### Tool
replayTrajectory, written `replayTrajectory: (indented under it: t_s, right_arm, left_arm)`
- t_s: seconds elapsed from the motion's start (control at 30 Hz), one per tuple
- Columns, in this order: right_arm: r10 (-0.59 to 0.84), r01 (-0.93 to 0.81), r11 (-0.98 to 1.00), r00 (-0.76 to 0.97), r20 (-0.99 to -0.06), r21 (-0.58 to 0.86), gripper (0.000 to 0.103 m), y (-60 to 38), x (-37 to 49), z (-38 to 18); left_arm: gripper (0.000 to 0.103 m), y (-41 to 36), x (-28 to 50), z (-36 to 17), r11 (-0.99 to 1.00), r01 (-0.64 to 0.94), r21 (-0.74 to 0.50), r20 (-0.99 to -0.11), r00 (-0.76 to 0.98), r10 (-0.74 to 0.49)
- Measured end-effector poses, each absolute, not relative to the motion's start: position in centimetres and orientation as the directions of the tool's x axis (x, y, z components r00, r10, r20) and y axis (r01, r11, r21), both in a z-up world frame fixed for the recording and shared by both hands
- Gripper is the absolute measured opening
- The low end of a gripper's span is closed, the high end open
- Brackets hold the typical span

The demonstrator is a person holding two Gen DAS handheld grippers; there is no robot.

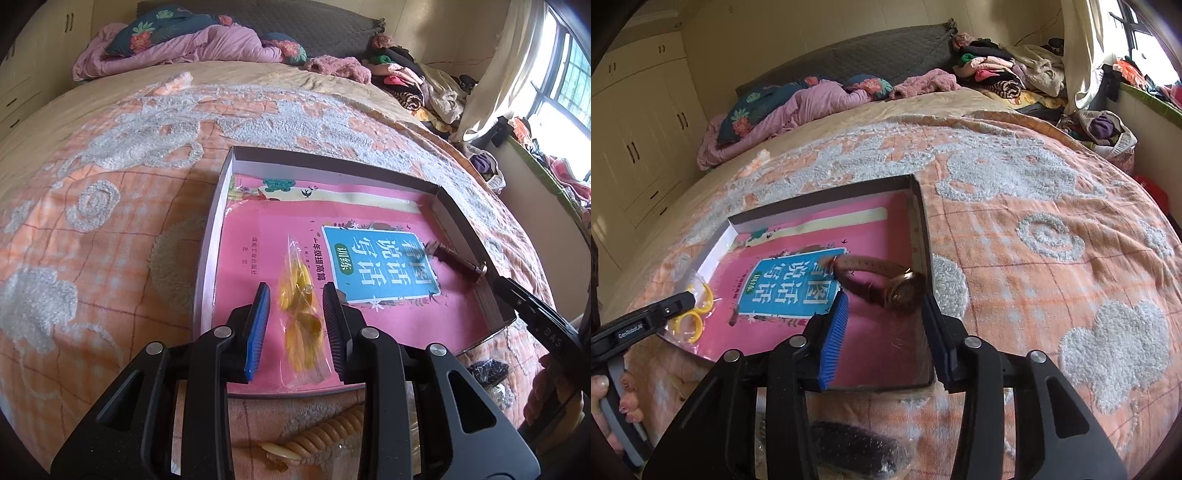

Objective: Organize jewelry
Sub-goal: 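Drop the rings bag into the grey box with left tool while right tool releases glasses, then withdraw both open tools from the grey box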

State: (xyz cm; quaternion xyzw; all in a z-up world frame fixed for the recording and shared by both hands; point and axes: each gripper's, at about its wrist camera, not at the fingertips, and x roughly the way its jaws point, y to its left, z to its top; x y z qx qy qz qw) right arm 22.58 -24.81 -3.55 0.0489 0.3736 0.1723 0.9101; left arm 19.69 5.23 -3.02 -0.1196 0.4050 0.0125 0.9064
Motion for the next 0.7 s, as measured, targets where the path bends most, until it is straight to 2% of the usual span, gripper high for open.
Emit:
replayTrajectory:
  t_s: [0.03,0.1,0.2,0.23,0.47,0.53,0.7]
  right_arm:
    - [0.353,-0.279,0.935,0.664,-0.659,0.22,0.043,-24.9,22.4,-3.4]
    - [0.357,-0.279,0.934,0.673,-0.648,0.225,0.054,-25.1,21.8,-2.9]
    - [0.365,-0.284,0.931,0.685,-0.63,0.229,0.061,-25.5,20.9,-2.3]
    - [0.364,-0.283,0.931,0.688,-0.628,0.23,0.061,-25.5,20.7,-2.1]
    - [0.391,-0.299,0.92,0.701,-0.597,0.251,0.069,-26.0,19.0,-0.4]
    - [0.397,-0.306,0.918,0.711,-0.581,0.252,0.08,-26.1,18.4,0.3]
    - [0.417,-0.327,0.909,0.725,-0.548,0.259,0.081,-26.2,16.8,1.9]
  left_arm:
    - [0.024,5.2,19.7,-3.0,0.971,-0.119,-0.208,-0.737,0.671,-0.076]
    - [0.033,5.2,19.5,-2.8,0.97,-0.119,-0.212,-0.736,0.672,-0.078]
    - [0.041,5.0,19.0,-2.5,0.97,-0.117,-0.215,-0.729,0.68,-0.079]
    - [0.046,5.1,18.9,-2.3,0.97,-0.119,-0.213,-0.727,0.682,-0.076]
    - [0.065,4.9,17.2,-0.4,0.968,-0.112,-0.225,-0.699,0.711,-0.081]
    - [0.073,5.0,16.7,0.3,0.967,-0.111,-0.23,-0.688,0.722,-0.081]
    - [0.083,4.7,15.1,1.6,0.966,-0.107,-0.236,-0.664,0.743,-0.08]
